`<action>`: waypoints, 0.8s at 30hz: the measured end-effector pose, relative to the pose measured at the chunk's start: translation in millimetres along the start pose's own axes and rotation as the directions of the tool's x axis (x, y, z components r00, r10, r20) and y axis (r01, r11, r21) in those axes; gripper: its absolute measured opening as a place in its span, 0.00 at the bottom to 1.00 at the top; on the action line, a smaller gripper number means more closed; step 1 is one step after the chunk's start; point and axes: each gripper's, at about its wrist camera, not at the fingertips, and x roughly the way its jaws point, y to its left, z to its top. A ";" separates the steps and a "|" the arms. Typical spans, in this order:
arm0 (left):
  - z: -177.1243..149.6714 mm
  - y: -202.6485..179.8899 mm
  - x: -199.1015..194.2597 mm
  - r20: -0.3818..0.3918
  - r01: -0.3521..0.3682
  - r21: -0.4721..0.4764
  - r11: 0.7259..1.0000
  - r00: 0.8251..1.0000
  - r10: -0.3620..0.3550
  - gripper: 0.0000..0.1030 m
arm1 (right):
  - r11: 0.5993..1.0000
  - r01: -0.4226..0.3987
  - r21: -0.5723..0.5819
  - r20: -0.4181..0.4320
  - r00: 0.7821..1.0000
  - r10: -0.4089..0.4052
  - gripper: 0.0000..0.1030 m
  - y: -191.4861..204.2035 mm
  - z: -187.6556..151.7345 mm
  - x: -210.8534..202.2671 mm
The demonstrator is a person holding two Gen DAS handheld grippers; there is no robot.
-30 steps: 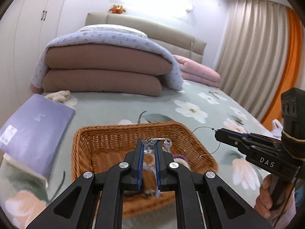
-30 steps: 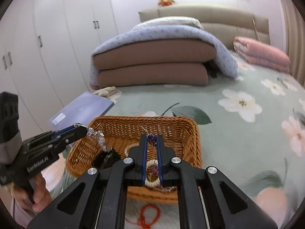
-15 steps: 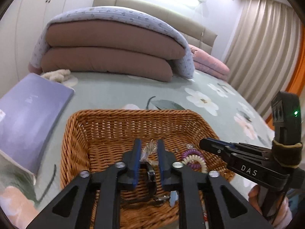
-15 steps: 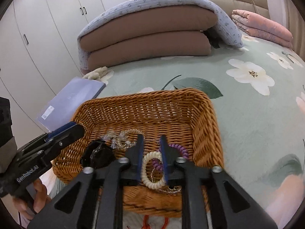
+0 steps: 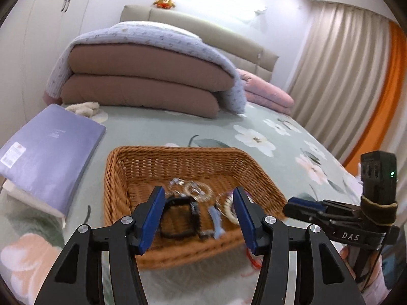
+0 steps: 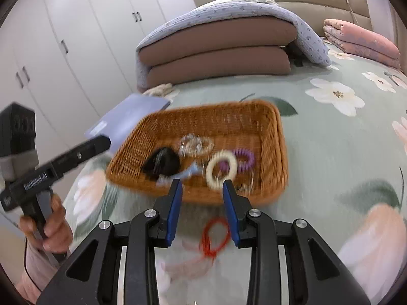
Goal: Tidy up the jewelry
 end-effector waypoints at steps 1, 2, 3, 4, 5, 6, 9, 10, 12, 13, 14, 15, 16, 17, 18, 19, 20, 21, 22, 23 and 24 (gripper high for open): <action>-5.5 -4.1 -7.1 0.002 0.016 0.012 1.000 1.000 -0.016 0.55 | 1.000 -0.003 -0.004 -0.004 1.000 0.003 0.35 0.5 -7.2 -3.5; -10.0 -6.9 -11.7 0.003 0.029 0.019 0.999 1.000 -0.029 0.55 | 1.000 -0.004 -0.009 -0.007 1.000 0.004 0.35 1.4 -16.2 -7.8; -14.6 -9.9 -15.7 0.001 0.042 0.027 0.999 0.999 -0.042 0.55 | 1.000 -0.007 -0.013 -0.010 1.000 0.007 0.35 2.3 -24.2 -11.2; -21.7 -15.2 -20.6 -0.005 0.059 0.040 0.997 0.998 -0.059 0.55 | 1.000 -0.013 -0.018 -0.017 1.000 0.012 0.35 2.8 -34.1 -15.0; -26.7 -19.0 -23.4 -0.010 0.070 0.049 0.996 0.998 -0.070 0.55 | 1.000 -0.014 -0.021 -0.022 1.000 0.013 0.35 3.5 -41.4 -17.6; -30.5 -22.7 -25.5 -0.014 0.081 0.058 0.995 0.997 -0.080 0.55 | 1.000 -0.013 -0.022 -0.028 1.000 0.012 0.35 3.6 -48.2 -19.1; -46.0 -35.2 -30.0 -0.034 0.110 0.088 0.990 0.994 -0.108 0.55 | 0.999 -0.020 -0.024 -0.048 0.999 0.019 0.35 7.1 -70.7 -23.4; -51.4 -40.7 -29.3 -0.045 0.116 0.097 0.988 0.993 -0.113 0.55 | 0.999 -0.018 -0.031 -0.056 0.998 0.016 0.35 9.9 -79.2 -24.1; -59.2 -46.4 -26.0 -0.064 0.134 0.104 0.986 0.990 -0.128 0.55 | 0.999 -0.005 -0.053 -0.070 0.998 0.001 0.35 16.3 -92.3 -23.6; -61.8 -48.4 -23.5 -0.072 0.138 0.104 0.985 0.989 -0.131 0.55 | 0.997 0.007 -0.072 -0.080 0.997 -0.013 0.35 21.7 -101.3 -22.6; -65.3 -49.5 -19.0 -0.086 0.142 0.102 0.985 0.987 -0.134 0.55 | 0.996 0.017 -0.086 -0.087 0.996 -0.025 0.35 24.8 -107.6 -21.4; -67.8 -50.0 -15.3 -0.098 0.146 0.098 0.984 0.986 -0.136 0.55 | 0.995 0.027 -0.099 -0.092 0.995 -0.036 0.35 28.9 -113.5 -20.3; -71.1 -50.4 -8.1 -0.121 0.152 0.088 0.984 0.983 -0.141 0.55 | 0.993 0.037 -0.111 -0.096 0.994 -0.048 0.35 33.6 -120.7 -19.1; -73.3 -51.1 -3.6 -0.137 0.155 0.080 0.985 0.980 -0.143 0.55 | 0.992 0.043 -0.117 -0.098 0.994 -0.054 0.35 35.5 -124.5 -18.0; -75.1 -51.3 1.2 -0.151 0.158 0.073 0.985 0.978 -0.146 0.55 | 0.991 0.051 -0.124 -0.099 0.993 -0.063 0.35 38.1 -128.3 -16.4; -78.4 -51.9 6.9 -0.168 0.163 0.064 0.984 0.974 -0.151 0.55 | 0.989 0.068 -0.133 -0.099 0.992 -0.082 0.35 41.0 -132.1 -14.1; -80.3 -52.6 10.8 -0.180 0.167 0.060 0.984 0.972 -0.154 0.55 | 0.987 0.079 -0.137 -0.098 0.991 -0.093 0.35 41.7 -133.2 -11.7; -82.1 -53.0 13.8 -0.191 0.172 0.058 0.983 0.969 -0.158 0.55 | 0.986 0.090 -0.140 -0.099 0.990 -0.104 0.35 42.4 -134.0 -8.6; -84.7 -55.1 19.2 -0.208 0.179 0.056 0.982 0.964 -0.164 0.55 | 0.986 0.093 -0.142 -0.104 0.989 -0.109 0.35 42.9 -134.3 -5.7; -85.5 -56.3 22.6 -0.219 0.182 0.055 0.982 0.961 -0.166 0.55 | 0.985 0.097 -0.141 -0.111 0.987 -0.113 0.35 43.2 -134.1 -2.1; -86.0 -58.0 27.8 -0.236 0.184 0.053 0.981 0.957 -0.167 0.55 | 0.984 0.107 -0.142 -0.114 0.986 -0.124 0.35 43.6 -134.3 0.4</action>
